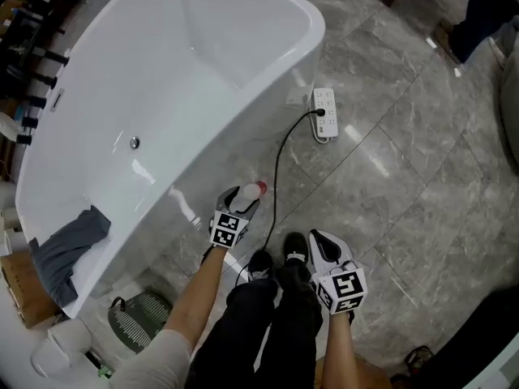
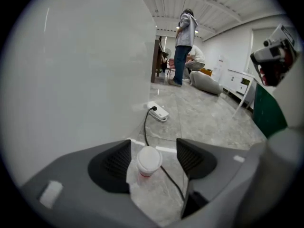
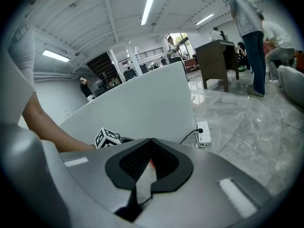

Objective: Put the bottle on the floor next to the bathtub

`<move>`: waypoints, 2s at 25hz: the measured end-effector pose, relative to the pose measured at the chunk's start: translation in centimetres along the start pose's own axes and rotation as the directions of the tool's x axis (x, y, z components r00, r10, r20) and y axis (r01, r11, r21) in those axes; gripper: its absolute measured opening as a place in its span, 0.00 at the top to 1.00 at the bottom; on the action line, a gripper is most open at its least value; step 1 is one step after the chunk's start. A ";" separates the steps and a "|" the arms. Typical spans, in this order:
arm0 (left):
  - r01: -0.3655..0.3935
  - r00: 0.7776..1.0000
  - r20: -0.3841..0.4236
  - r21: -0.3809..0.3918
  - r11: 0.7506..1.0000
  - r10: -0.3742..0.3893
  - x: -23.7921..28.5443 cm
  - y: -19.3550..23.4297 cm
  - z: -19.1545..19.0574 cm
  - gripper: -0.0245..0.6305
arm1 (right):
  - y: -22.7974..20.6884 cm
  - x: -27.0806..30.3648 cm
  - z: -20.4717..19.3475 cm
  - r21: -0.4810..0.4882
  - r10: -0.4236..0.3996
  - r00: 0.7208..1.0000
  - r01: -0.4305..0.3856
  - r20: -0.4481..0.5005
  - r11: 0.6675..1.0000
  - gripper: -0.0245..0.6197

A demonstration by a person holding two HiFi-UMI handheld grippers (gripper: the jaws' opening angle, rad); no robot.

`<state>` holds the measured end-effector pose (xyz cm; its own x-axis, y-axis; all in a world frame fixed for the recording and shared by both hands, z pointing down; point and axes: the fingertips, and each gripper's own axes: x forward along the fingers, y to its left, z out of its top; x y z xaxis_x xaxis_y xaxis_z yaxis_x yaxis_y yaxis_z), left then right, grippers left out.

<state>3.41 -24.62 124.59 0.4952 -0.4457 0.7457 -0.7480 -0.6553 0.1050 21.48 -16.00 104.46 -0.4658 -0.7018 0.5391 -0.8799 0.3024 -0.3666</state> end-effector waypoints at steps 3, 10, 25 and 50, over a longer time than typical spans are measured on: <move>0.000 1.000 0.010 -0.047 0.999 0.001 -6.0 -0.2 3.2 0.45 | 3.0 -1.7 3.0 0.027 -0.021 1.000 0.021 -0.002 0.999 0.96; 0.073 0.996 0.059 -0.139 0.988 -0.065 -21.1 -5.0 11.2 0.45 | 11.1 -7.8 8.4 0.050 -0.098 0.992 0.102 -0.081 0.993 0.96; 0.135 0.987 0.113 -0.229 0.964 -0.112 -47.1 -7.9 21.5 0.45 | 27.4 -16.2 19.3 -0.010 -0.069 0.991 0.069 -0.111 0.998 0.96; 0.190 0.981 0.074 -0.161 0.968 -0.180 -50.3 -8.7 21.4 0.45 | 30.1 -16.2 18.4 0.020 -0.006 0.991 0.009 -0.132 1.000 0.96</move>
<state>-5.55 -9.56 72.10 0.6530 -0.3642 0.6640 -0.7017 -0.6209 0.3495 4.30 -7.42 70.78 -0.4686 -0.6123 0.6368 -0.8820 0.2832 -0.3767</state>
